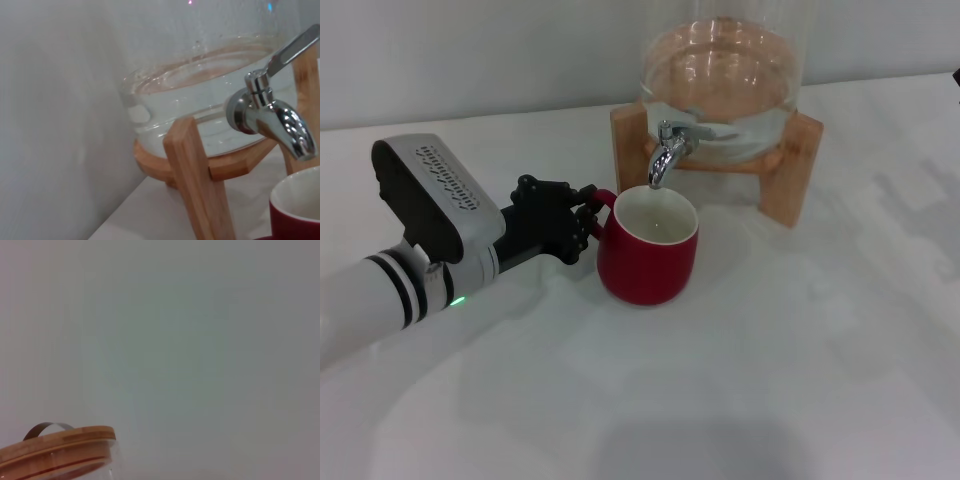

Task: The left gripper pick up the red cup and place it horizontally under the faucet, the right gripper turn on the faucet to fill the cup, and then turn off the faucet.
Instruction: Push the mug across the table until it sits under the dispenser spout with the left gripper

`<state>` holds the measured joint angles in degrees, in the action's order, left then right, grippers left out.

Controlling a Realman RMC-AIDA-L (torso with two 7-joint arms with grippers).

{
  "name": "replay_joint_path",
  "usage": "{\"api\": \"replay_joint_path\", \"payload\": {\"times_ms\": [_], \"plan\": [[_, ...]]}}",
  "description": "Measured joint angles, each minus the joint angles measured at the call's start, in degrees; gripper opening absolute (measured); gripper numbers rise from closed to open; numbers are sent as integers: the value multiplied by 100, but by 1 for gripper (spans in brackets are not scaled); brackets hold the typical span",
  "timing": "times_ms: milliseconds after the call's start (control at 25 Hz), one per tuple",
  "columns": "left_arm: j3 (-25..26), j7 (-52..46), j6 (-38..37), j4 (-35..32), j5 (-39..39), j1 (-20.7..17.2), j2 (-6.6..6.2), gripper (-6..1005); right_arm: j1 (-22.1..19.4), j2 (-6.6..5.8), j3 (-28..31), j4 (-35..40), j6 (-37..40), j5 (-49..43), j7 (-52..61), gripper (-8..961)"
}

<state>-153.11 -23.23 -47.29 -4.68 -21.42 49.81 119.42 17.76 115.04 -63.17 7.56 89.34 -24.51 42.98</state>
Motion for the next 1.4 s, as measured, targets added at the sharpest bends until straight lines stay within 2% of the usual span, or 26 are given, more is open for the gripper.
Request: {"api": "replay_joint_path", "payload": {"times_ms": [1400], "plan": [[39, 160, 392, -168, 5, -42, 11, 136, -10, -8, -3, 0, 31, -1, 0, 828]]}}
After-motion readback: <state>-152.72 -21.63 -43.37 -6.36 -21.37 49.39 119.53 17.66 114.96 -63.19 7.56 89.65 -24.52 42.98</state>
